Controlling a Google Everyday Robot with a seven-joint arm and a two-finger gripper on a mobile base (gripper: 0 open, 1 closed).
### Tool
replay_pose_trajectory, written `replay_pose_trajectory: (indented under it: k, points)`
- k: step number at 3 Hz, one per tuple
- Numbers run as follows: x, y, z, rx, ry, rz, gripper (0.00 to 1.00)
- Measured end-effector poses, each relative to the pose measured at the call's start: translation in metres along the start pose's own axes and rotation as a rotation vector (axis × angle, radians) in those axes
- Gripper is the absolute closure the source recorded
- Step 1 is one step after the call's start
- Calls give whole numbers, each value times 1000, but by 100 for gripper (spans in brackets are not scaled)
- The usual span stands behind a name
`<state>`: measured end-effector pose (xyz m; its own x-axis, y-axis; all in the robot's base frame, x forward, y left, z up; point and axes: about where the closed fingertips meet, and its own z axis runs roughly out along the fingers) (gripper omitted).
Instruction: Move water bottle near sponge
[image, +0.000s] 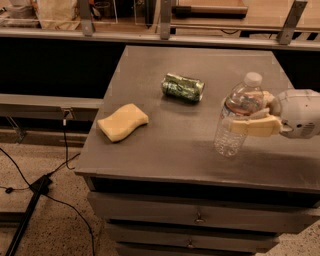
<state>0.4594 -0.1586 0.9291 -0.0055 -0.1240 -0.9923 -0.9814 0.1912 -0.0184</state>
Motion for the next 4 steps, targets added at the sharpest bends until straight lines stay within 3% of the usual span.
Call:
replay_pose_trajectory:
  k: [1, 3, 4]
  points:
    - [-22, -1, 30, -62, -18, -30, 100]
    - [-37, 2, 129, -285, -51, -70, 100]
    - [-31, 1, 162, -351, -66, -61, 100]
